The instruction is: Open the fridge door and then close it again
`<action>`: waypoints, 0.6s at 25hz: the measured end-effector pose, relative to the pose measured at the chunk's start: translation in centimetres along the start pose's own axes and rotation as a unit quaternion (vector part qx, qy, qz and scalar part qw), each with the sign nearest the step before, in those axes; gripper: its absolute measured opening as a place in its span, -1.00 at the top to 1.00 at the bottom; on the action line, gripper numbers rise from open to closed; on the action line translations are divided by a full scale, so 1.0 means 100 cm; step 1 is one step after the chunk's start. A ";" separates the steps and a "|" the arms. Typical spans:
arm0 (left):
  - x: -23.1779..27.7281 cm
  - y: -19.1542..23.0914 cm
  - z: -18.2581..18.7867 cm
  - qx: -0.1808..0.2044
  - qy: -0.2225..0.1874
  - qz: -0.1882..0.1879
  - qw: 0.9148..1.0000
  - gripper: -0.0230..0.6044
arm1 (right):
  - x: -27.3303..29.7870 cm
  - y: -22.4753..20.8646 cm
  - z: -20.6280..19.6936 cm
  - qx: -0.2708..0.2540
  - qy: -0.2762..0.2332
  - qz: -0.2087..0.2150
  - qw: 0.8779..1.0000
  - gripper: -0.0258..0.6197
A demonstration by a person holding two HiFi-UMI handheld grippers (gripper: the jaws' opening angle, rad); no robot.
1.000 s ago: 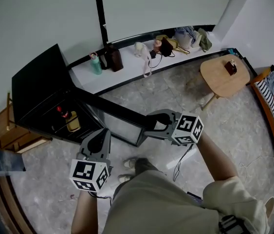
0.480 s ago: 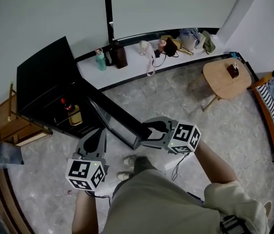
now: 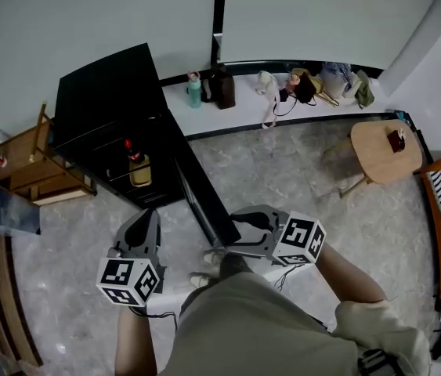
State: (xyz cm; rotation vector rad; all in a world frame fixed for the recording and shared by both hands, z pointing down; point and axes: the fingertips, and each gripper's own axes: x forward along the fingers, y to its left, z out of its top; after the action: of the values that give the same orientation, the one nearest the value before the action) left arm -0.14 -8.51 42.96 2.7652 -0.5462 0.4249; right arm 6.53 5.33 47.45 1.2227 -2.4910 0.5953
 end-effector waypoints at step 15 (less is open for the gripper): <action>-0.087 0.076 -0.019 -0.043 -0.033 0.131 0.990 0.90 | 0.090 0.050 0.060 -0.074 -0.024 0.091 0.993 0.26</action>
State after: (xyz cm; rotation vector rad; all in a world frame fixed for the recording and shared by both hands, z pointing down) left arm -11.35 -11.81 43.40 2.6406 -0.9279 0.3569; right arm -3.25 -0.91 45.05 0.9748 -2.6531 0.4202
